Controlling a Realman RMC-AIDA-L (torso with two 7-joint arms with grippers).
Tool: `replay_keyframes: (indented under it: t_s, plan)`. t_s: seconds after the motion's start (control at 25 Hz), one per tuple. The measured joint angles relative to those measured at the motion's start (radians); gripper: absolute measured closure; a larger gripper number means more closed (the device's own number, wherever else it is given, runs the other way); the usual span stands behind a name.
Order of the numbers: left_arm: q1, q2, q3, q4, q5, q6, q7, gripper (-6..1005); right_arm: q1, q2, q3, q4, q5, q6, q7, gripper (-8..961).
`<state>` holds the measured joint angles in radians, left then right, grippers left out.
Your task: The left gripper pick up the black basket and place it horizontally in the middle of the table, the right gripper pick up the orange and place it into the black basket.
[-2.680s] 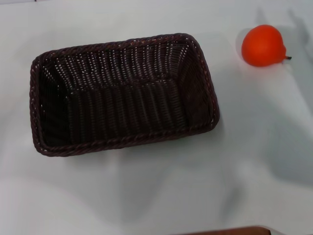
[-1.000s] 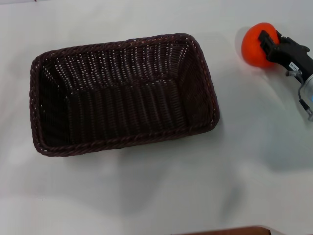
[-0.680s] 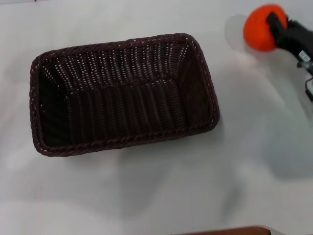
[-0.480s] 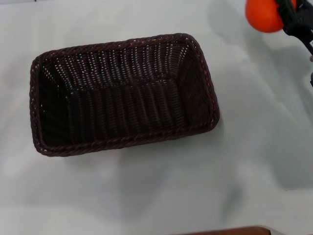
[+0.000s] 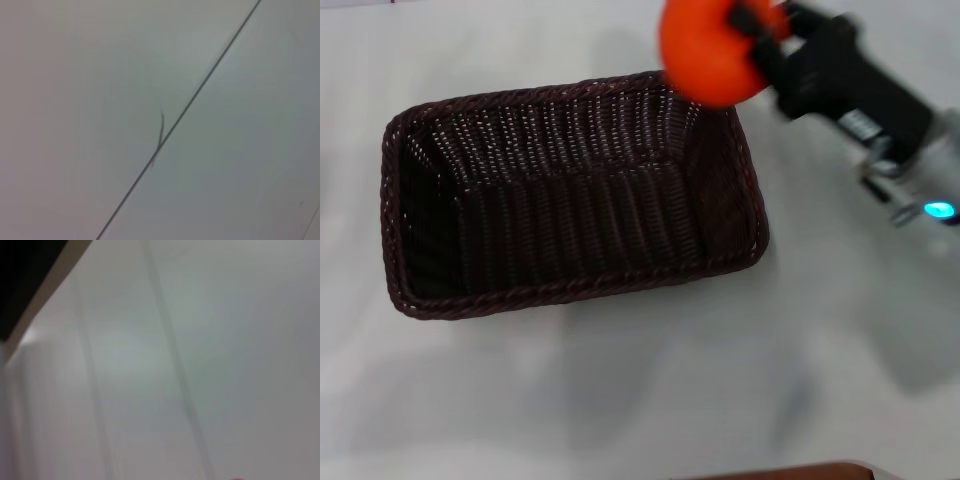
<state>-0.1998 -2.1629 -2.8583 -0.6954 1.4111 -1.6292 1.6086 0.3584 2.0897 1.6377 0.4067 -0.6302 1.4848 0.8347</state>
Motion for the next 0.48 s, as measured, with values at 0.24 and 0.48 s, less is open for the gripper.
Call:
replay_keyframes:
  t_s: [0.24, 0.48]
  plan:
    - [0.013, -0.001, -0.001, 0.013, 0.000, -0.004, 0.011, 297, 0.098, 0.007, -0.179, -0.002, -0.024, -0.124, 0.004, 684]
    - [0.032, 0.000, -0.001, 0.038, 0.000, -0.006, 0.035, 297, 0.097, 0.003, -0.181, 0.015, 0.005, -0.131, 0.005, 401]
